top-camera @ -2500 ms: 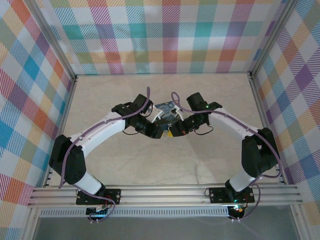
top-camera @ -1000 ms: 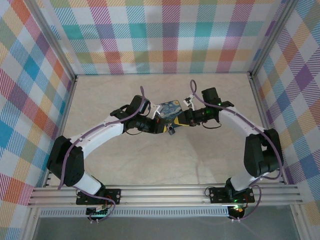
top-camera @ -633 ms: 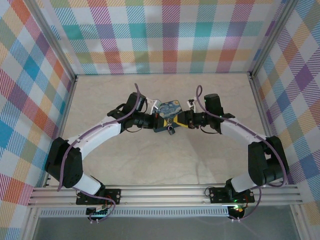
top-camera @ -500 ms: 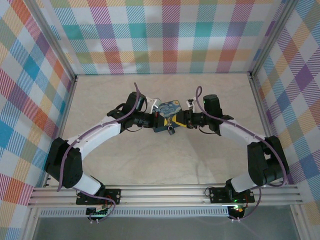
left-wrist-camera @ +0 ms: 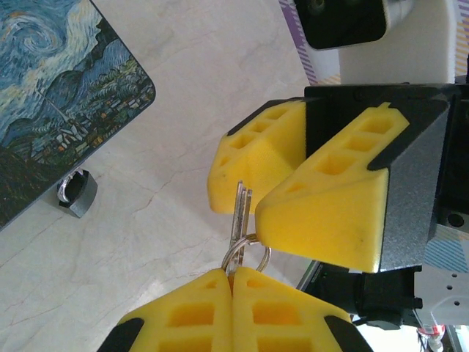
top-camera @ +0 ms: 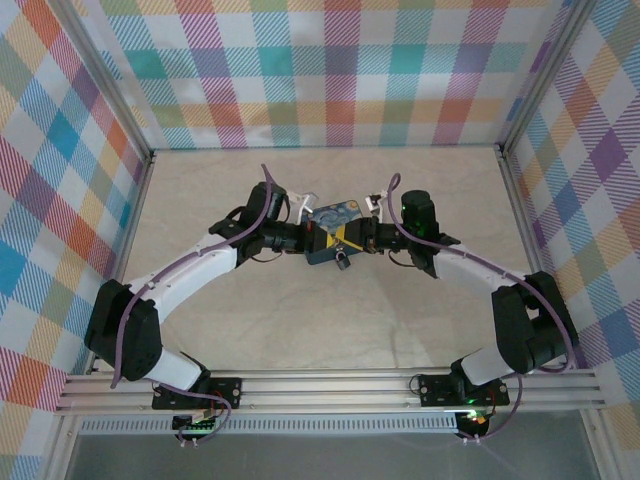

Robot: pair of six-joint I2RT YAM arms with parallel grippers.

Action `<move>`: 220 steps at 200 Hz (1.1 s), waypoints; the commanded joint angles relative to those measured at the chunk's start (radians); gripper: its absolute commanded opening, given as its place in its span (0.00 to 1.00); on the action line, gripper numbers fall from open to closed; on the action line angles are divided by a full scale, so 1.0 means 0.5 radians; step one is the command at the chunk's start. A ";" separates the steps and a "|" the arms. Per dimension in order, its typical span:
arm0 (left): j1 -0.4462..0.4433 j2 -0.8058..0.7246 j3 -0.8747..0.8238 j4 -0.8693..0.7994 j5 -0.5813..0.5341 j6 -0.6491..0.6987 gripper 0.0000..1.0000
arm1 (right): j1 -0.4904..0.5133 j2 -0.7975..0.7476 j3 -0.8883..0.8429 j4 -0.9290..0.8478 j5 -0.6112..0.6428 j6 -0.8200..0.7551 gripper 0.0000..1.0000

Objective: Unlock a padlock with a key

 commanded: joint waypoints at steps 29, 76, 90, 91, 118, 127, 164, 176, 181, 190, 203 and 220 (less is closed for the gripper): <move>0.037 -0.095 -0.029 0.062 0.055 -0.030 0.00 | -0.002 -0.025 -0.063 0.238 0.018 0.126 0.31; 0.049 -0.118 -0.049 0.094 0.046 -0.075 0.00 | -0.002 -0.042 -0.130 0.449 0.051 0.298 0.32; 0.054 -0.121 -0.051 0.097 0.052 -0.079 0.00 | -0.002 -0.037 -0.128 0.465 0.049 0.310 0.31; 0.055 -0.122 -0.051 0.097 0.052 -0.081 0.00 | -0.004 -0.037 -0.128 0.465 0.048 0.311 0.31; 0.064 -0.129 -0.048 0.115 0.071 -0.091 0.00 | -0.003 -0.023 -0.130 0.557 0.034 0.370 0.29; 0.064 -0.131 -0.045 0.118 0.079 -0.091 0.00 | -0.002 -0.016 -0.126 0.570 0.021 0.393 0.29; 0.072 -0.135 -0.053 0.157 0.098 -0.118 0.00 | 0.007 0.004 -0.102 0.713 -0.038 0.451 0.27; 0.073 -0.139 -0.060 0.178 0.098 -0.136 0.00 | 0.018 0.011 -0.087 0.728 -0.063 0.457 0.25; 0.076 -0.142 -0.060 0.185 0.098 -0.144 0.00 | 0.022 0.016 -0.082 0.734 -0.074 0.457 0.24; 0.077 -0.140 -0.062 0.198 0.101 -0.152 0.00 | 0.031 0.020 -0.070 0.735 -0.081 0.457 0.21; 0.082 -0.149 -0.065 0.218 0.106 -0.166 0.00 | 0.037 0.019 -0.063 0.744 -0.090 0.461 0.17; 0.086 -0.154 -0.069 0.232 0.110 -0.177 0.00 | 0.042 0.015 -0.052 0.758 -0.098 0.470 0.13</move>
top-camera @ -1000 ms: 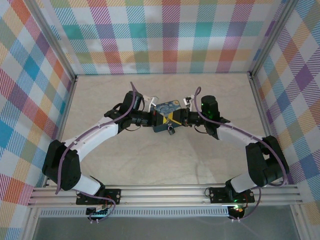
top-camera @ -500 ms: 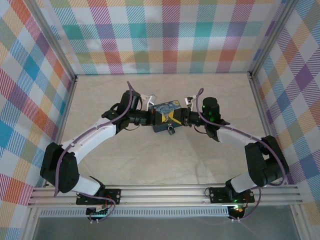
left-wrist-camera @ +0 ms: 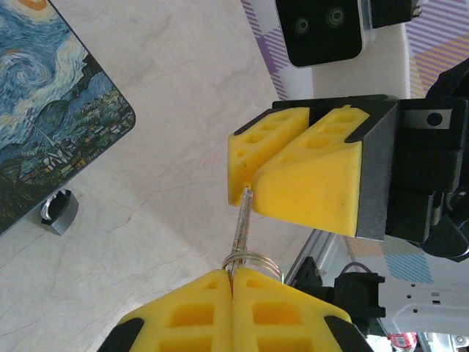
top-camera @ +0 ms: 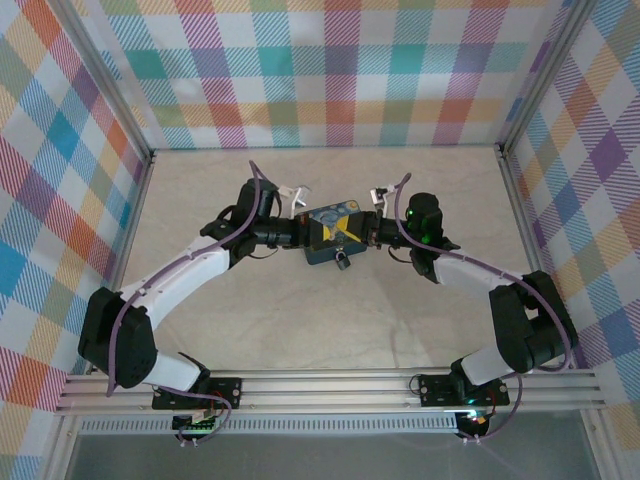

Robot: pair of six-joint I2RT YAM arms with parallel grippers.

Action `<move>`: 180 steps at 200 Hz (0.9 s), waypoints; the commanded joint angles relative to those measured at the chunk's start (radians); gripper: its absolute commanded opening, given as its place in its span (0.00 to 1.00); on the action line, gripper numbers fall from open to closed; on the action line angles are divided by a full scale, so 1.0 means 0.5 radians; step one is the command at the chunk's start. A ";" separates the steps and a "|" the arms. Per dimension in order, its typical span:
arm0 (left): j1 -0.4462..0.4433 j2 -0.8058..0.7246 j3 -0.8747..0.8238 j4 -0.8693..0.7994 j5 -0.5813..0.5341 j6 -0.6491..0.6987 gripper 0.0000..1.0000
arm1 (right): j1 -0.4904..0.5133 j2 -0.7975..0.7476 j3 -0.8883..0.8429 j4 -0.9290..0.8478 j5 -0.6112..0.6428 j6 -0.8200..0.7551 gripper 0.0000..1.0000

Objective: Unlock a padlock with a key

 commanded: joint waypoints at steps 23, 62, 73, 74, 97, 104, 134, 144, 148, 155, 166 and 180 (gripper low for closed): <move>0.029 -0.058 -0.036 0.125 0.038 -0.057 0.00 | 0.033 -0.007 0.075 0.136 -0.098 0.027 0.10; 0.032 -0.056 -0.040 0.161 0.035 -0.091 0.00 | 0.035 -0.027 0.058 0.252 -0.099 0.089 0.06; 0.032 -0.055 -0.042 0.174 0.029 -0.102 0.00 | 0.040 -0.016 0.058 0.294 -0.112 0.115 0.06; 0.032 -0.055 -0.042 0.174 0.029 -0.103 0.00 | 0.039 -0.017 0.059 0.296 -0.112 0.116 0.06; 0.038 -0.061 -0.065 0.247 0.026 -0.163 0.00 | 0.063 -0.002 0.058 0.313 -0.119 0.128 0.14; 0.039 -0.066 -0.076 0.275 0.021 -0.182 0.00 | 0.069 -0.002 0.061 0.295 -0.118 0.116 0.15; 0.050 -0.075 -0.109 0.349 0.023 -0.250 0.00 | 0.075 0.004 0.053 0.261 -0.106 0.095 0.16; 0.052 -0.076 -0.113 0.349 0.017 -0.254 0.00 | 0.078 0.004 0.047 0.271 -0.103 0.093 0.12; 0.056 -0.073 -0.113 0.351 0.015 -0.256 0.00 | 0.080 0.004 0.047 0.267 -0.098 0.091 0.11; 0.056 -0.072 -0.113 0.344 0.008 -0.255 0.00 | 0.077 0.001 0.043 0.249 -0.082 0.082 0.10; 0.056 -0.062 -0.103 0.290 -0.027 -0.231 0.00 | 0.074 -0.015 0.058 0.118 -0.052 0.019 0.09; 0.059 -0.031 -0.062 0.112 -0.115 -0.152 0.00 | 0.073 -0.057 0.085 -0.178 -0.001 -0.111 0.10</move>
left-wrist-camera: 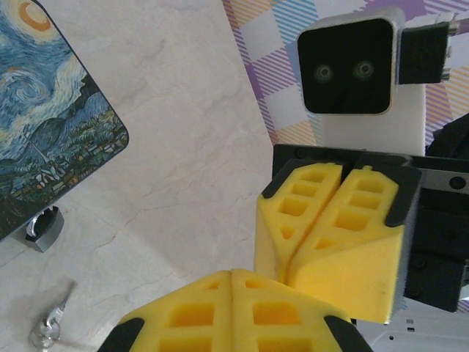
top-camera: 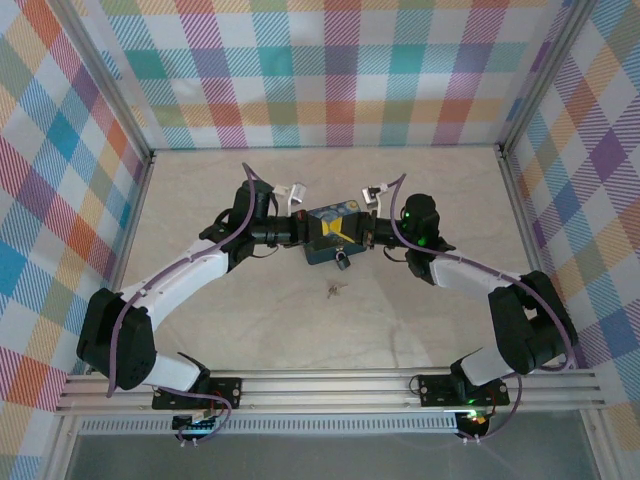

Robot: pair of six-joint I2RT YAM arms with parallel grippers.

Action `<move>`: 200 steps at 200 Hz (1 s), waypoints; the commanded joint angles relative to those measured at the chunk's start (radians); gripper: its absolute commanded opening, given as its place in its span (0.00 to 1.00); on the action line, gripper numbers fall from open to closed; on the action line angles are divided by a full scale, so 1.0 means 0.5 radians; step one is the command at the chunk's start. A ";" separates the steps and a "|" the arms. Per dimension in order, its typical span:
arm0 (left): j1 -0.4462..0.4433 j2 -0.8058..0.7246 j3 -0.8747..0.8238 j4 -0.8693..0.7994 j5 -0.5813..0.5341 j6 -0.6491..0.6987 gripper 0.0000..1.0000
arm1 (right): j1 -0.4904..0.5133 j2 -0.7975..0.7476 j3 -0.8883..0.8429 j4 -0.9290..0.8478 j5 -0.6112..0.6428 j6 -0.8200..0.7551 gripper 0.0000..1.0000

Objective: Unlock a padlock with a key

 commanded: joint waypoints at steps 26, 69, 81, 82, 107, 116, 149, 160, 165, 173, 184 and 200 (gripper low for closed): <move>0.032 0.075 0.173 -0.748 -0.494 0.236 0.02 | -0.013 -0.131 0.205 -1.133 0.154 -0.558 0.19; -0.206 0.188 0.100 -1.099 -0.859 0.245 0.16 | -0.063 -0.160 0.205 -1.907 0.322 -0.998 0.29; -0.320 0.212 0.046 -1.093 -0.938 0.270 0.18 | -0.060 -0.135 0.184 -1.994 0.302 -1.087 0.32; -0.326 0.215 0.041 -1.090 -0.938 0.269 0.18 | -0.058 -0.133 0.182 -2.002 0.300 -1.094 0.32; -0.452 0.270 -0.064 -0.991 -0.920 0.216 0.22 | -0.055 -0.058 0.122 -2.048 0.295 -1.139 0.34; -0.498 0.305 -0.067 -0.983 -0.956 0.154 0.27 | -0.055 -0.041 0.101 -2.037 0.327 -1.114 0.33; -0.741 0.438 -0.039 -0.976 -1.124 -0.097 0.34 | -0.095 -0.017 0.100 -2.103 0.598 -1.041 0.32; -0.791 0.450 -0.056 -0.953 -1.189 -0.194 0.35 | -0.136 -0.019 0.095 -2.101 0.657 -1.006 0.32; -0.809 0.454 -0.063 -0.934 -1.208 -0.220 0.36 | -0.156 -0.018 0.088 -2.098 0.674 -0.990 0.32; -0.827 0.465 -0.075 -0.905 -1.223 -0.270 0.37 | -0.187 -0.023 0.082 -2.093 0.697 -0.974 0.32; -0.847 0.482 -0.083 -0.865 -1.239 -0.322 0.37 | -0.218 -0.035 0.079 -2.084 0.720 -0.968 0.31; -0.886 0.518 -0.083 -0.820 -1.274 -0.367 0.36 | -0.247 -0.058 0.085 -2.087 0.736 -0.975 0.30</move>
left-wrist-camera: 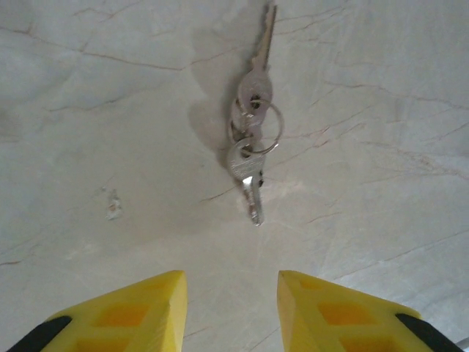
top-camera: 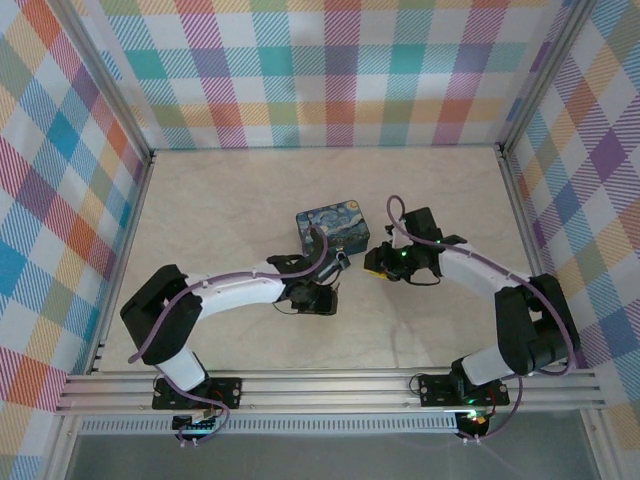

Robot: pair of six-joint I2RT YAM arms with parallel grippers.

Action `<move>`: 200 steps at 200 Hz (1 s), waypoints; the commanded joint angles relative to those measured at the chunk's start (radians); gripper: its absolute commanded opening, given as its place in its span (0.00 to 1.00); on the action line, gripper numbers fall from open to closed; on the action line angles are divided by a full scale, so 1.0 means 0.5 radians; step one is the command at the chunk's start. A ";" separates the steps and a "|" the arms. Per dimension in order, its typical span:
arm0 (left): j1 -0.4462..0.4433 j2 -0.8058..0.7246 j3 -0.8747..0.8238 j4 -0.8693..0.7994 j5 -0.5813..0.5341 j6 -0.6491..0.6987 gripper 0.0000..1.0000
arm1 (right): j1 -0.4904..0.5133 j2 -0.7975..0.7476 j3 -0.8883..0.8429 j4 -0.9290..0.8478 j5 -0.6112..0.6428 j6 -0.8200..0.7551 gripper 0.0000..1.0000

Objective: Unlock a padlock with a key

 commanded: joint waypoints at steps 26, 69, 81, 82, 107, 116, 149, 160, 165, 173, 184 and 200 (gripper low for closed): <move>-0.093 0.135 -0.019 0.114 -0.204 -0.198 0.34 | -0.073 -0.074 -0.021 -0.036 0.100 0.010 0.30; -0.154 0.295 0.069 0.164 -0.246 -0.172 0.32 | -0.080 -0.102 -0.032 0.002 0.077 0.021 0.31; -0.154 0.325 0.091 0.132 -0.272 -0.178 0.31 | -0.079 -0.108 -0.038 0.008 0.070 0.024 0.30; -0.154 0.328 0.093 0.127 -0.276 -0.179 0.31 | -0.079 -0.108 -0.038 0.007 0.070 0.025 0.31; -0.161 0.366 0.107 0.067 -0.311 -0.165 0.29 | -0.081 -0.124 -0.052 0.018 0.063 0.027 0.31; -0.164 0.373 0.097 0.089 -0.297 -0.169 0.29 | -0.080 -0.124 -0.054 0.025 0.058 0.027 0.31; -0.191 0.394 0.097 0.183 -0.265 -0.245 0.29 | -0.082 -0.093 -0.046 0.060 0.035 0.041 0.31; -0.191 0.355 0.097 0.174 -0.294 -0.307 0.28 | -0.082 -0.084 -0.042 0.071 0.032 0.046 0.31; -0.196 0.324 0.093 0.181 -0.315 -0.324 0.28 | -0.080 -0.084 -0.042 0.072 0.031 0.047 0.31; -0.203 0.274 0.097 0.162 -0.377 -0.342 0.28 | -0.080 -0.084 -0.036 0.074 0.030 0.050 0.31; -0.213 0.225 0.140 0.083 -0.471 -0.335 0.28 | -0.081 -0.085 -0.034 0.073 0.030 0.050 0.31; -0.230 0.198 0.218 -0.039 -0.602 -0.309 0.27 | -0.082 -0.086 -0.031 0.073 0.032 0.050 0.31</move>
